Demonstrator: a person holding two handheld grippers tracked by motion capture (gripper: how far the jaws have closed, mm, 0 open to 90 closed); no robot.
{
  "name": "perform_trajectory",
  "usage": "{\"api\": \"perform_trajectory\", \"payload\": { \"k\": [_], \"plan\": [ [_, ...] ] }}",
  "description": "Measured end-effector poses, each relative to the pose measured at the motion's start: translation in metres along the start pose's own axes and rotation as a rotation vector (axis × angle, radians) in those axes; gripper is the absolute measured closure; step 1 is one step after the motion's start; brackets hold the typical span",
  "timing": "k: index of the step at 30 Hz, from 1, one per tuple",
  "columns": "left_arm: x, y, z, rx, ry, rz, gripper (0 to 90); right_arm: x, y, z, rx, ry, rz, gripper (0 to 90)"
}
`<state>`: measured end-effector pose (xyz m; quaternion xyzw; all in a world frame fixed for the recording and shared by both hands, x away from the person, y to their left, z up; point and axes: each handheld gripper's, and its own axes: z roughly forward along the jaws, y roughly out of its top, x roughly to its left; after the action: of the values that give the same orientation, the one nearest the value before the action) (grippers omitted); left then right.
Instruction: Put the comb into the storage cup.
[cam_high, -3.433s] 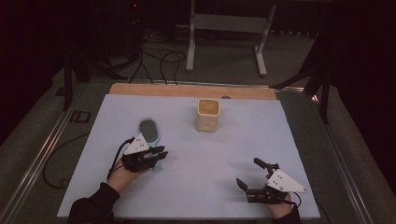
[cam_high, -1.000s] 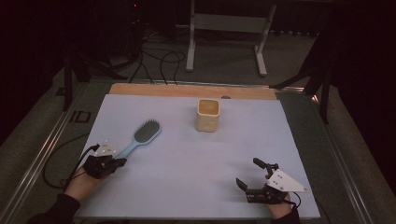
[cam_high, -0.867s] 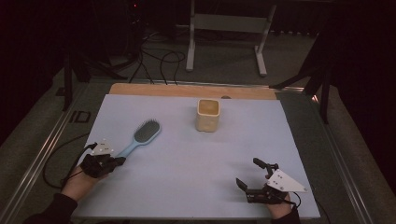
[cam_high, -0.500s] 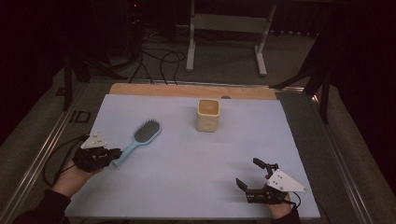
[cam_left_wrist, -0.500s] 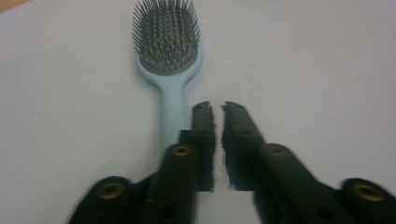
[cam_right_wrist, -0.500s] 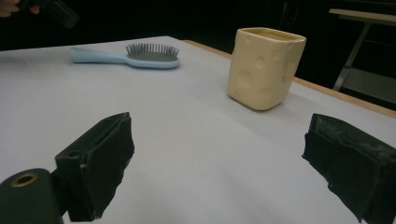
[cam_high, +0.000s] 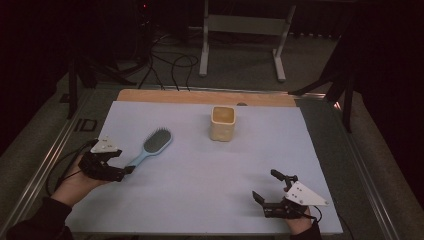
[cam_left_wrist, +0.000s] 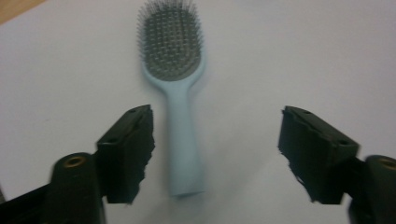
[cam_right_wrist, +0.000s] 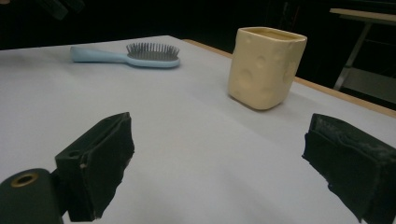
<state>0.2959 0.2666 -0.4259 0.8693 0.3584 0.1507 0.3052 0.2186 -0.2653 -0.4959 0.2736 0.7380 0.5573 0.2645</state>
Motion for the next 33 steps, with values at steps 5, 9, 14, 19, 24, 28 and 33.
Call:
{"api": "perform_trajectory", "payload": {
  "k": [5,9,14,19,24,28,33],
  "plan": [
    [0.005,0.007,0.004,0.042,-0.026,-0.016,7.9,0.000,0.000,0.000,-0.003,0.003,0.000,7.9],
    [0.009,0.010,0.005,0.050,-0.033,-0.023,0.0,0.000,0.000,0.000,-0.001,0.002,0.009,7.9],
    [0.015,0.016,0.007,0.075,-0.018,-0.025,0.0,0.000,0.000,0.000,-0.002,0.004,0.006,7.9],
    [0.022,0.027,0.013,0.107,-0.004,-0.047,0.0,0.000,0.000,0.001,-0.001,0.006,0.007,7.9],
    [0.027,0.035,0.019,0.120,-0.024,-0.053,0.0,0.000,0.000,0.001,0.001,0.008,0.008,7.9],
    [0.028,0.042,0.026,0.147,-0.015,-0.060,0.0,0.000,0.000,0.001,-0.001,0.009,0.009,7.9],
    [0.030,0.048,0.034,0.169,-0.022,-0.061,0.0,0.000,0.000,0.001,0.000,0.011,0.008,7.9]
  ]
}}
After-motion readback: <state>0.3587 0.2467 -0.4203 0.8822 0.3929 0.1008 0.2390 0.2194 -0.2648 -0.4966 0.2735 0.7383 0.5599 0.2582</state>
